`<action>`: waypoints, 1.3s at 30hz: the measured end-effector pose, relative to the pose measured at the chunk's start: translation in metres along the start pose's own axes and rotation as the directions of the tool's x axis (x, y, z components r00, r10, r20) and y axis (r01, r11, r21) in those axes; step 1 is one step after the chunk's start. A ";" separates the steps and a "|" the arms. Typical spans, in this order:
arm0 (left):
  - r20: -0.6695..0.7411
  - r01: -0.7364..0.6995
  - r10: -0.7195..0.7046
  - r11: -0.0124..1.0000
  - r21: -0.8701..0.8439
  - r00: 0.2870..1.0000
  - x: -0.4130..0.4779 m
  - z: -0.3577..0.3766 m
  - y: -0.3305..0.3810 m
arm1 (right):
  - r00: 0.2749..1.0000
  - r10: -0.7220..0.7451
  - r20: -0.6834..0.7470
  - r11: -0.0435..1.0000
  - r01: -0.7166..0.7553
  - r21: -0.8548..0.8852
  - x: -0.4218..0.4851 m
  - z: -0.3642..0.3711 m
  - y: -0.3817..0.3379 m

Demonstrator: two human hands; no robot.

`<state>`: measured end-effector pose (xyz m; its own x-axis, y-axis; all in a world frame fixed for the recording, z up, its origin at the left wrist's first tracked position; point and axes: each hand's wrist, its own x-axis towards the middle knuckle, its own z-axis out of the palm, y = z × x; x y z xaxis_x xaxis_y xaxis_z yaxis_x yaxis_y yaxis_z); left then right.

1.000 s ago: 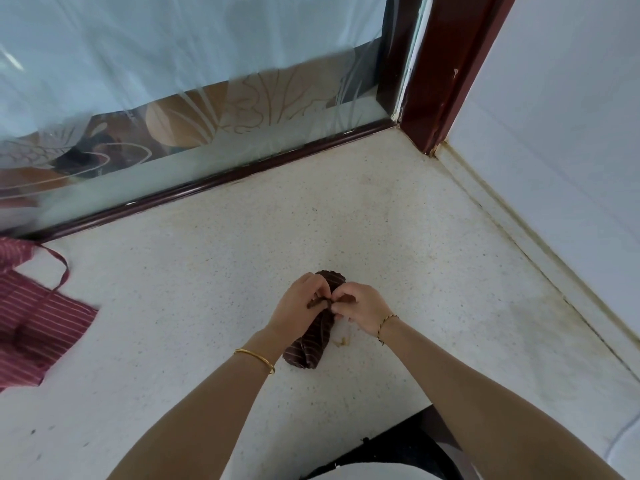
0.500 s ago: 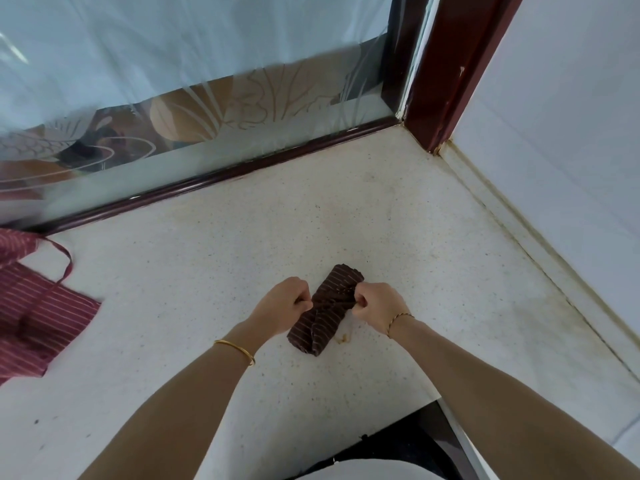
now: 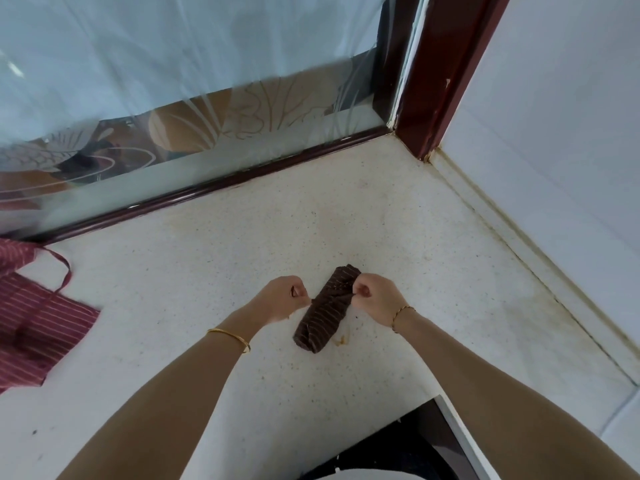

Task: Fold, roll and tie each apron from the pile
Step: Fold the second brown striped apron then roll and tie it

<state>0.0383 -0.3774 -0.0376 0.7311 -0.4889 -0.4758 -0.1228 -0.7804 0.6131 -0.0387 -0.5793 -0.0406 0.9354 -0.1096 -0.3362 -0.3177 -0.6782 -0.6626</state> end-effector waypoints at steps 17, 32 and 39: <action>-0.202 -0.715 0.791 0.610 0.342 0.578 -0.046 -0.109 0.268 | 0.751 -0.369 -0.547 0.927 0.259 -0.270 -0.102 -0.226 -0.121; -0.171 -0.827 0.954 0.297 0.477 0.244 -0.161 -0.191 0.483 | 0.410 -0.520 -0.750 0.839 0.413 -0.356 -0.235 -0.415 -0.198; -0.212 -0.808 0.971 0.215 0.548 0.114 -0.189 -0.209 0.533 | 0.461 -0.399 -0.793 0.823 0.560 -0.089 -0.278 -0.457 -0.217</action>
<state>-0.0256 -0.6191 0.5106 0.1062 -0.7309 0.6742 -0.9853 0.0138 0.1702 -0.1588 -0.7340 0.5023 0.6811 -0.3558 0.6399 0.2763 -0.6844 -0.6747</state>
